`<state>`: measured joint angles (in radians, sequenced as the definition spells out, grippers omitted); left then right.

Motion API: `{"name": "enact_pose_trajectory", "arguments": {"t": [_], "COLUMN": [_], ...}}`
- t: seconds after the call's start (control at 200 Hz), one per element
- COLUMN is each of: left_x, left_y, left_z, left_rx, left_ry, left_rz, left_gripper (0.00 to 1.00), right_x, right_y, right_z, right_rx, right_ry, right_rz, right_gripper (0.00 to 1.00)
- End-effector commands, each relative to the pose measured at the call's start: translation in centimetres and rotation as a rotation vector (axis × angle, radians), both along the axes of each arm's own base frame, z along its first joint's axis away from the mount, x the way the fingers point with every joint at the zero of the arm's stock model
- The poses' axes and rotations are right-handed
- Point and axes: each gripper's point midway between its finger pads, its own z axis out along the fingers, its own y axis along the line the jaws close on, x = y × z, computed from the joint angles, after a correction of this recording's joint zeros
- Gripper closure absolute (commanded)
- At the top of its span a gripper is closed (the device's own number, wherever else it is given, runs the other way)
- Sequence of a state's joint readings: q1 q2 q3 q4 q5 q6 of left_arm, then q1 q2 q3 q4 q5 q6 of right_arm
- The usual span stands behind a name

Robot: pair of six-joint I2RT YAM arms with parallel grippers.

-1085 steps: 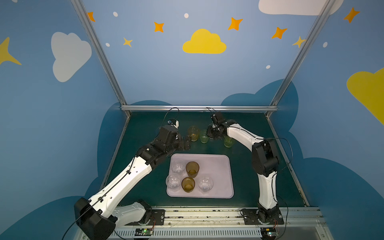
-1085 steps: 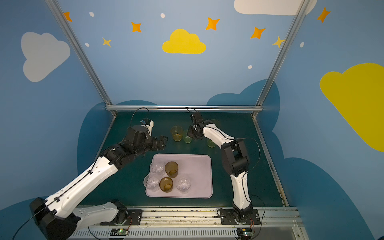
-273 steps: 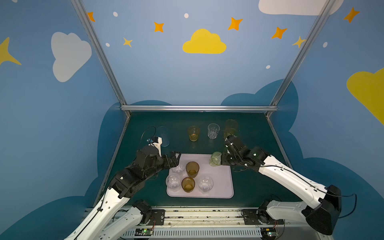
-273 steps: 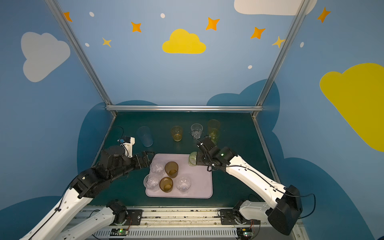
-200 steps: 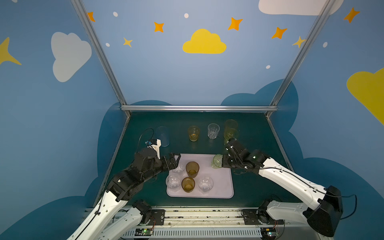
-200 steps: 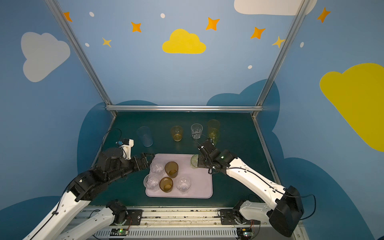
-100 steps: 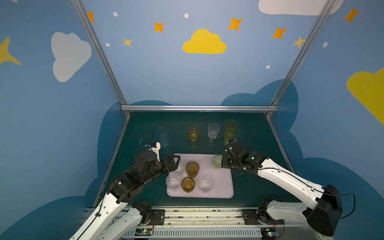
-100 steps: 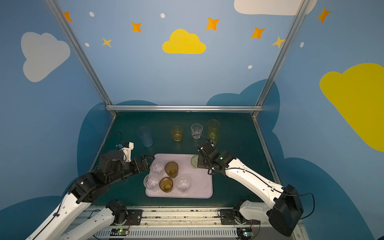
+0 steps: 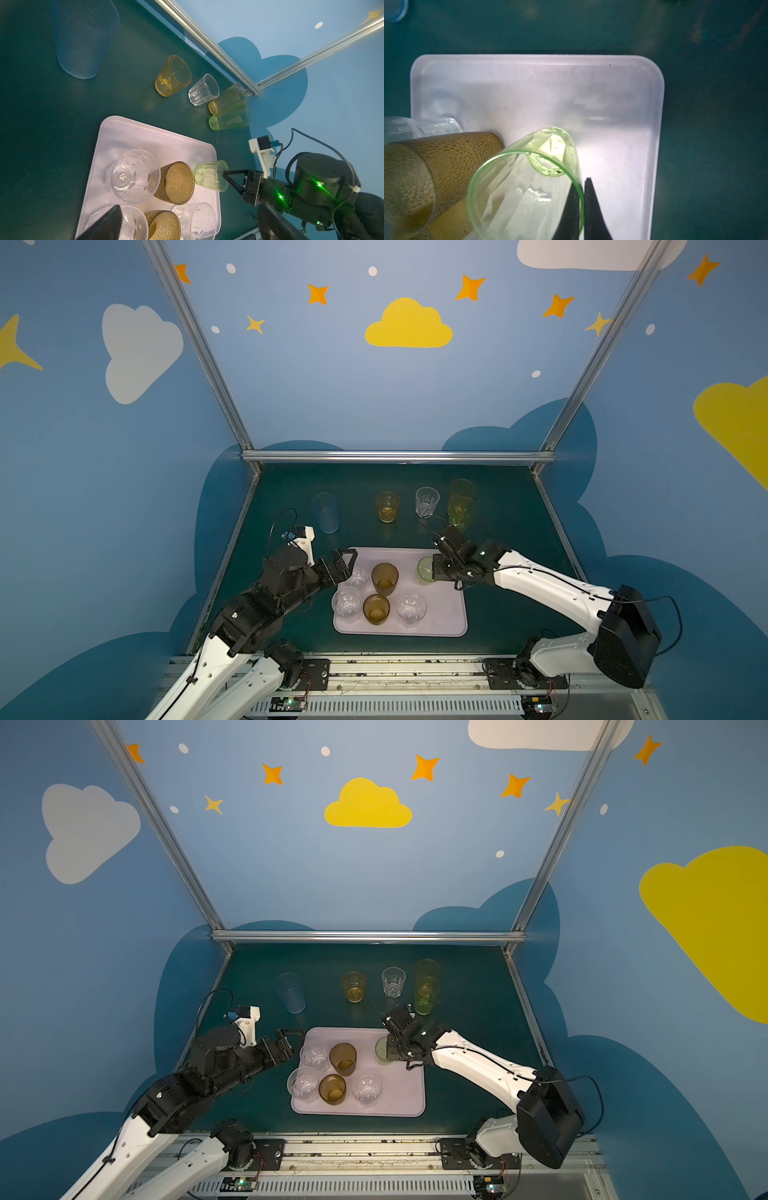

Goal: Place the glasses into the tray
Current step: 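Lower the lime-green glass onto the tray beside the gold glass and open right gripper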

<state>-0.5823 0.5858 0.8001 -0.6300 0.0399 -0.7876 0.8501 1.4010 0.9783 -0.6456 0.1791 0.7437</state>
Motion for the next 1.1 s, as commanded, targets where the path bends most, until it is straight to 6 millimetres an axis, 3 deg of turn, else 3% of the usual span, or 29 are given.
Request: {"name": "enact_pose_trajectory", "arguments": {"t": [0.0,0.376,0.771,0.946,1.097], "left_x": [0.4,0.7,0.8,0.9,1.0], "left_y": [0.5,-0.2,-0.2,-0.3,-0.3], "left_z": [0.4,-0.4,-0.7,-0.7,0.1], "left_rx": [-0.029,-0.012,-0.017,-0.013,-0.012], "left_ry": [-0.033,0.003,0.000,0.005,-0.008], "left_rz": [0.041,0.015,0.021,0.016,0.020], "left_gripper": [0.00,0.00,0.00,0.00,0.00], "right_x": [0.5,0.5,-0.4,-0.5,0.2], "right_y": [1.3,3.6,4.2,4.3,3.2], "right_z": [0.7,-0.4,-0.9,-1.0,-0.4], "right_rx": [0.022,0.027,0.024,0.040,-0.005], "right_ry": [-0.012,0.026,0.054,0.072,0.038], "right_rz": [0.017,0.046,0.080,0.055,0.020], "right_gripper": [1.00,1.00,1.00,0.61,0.45]}}
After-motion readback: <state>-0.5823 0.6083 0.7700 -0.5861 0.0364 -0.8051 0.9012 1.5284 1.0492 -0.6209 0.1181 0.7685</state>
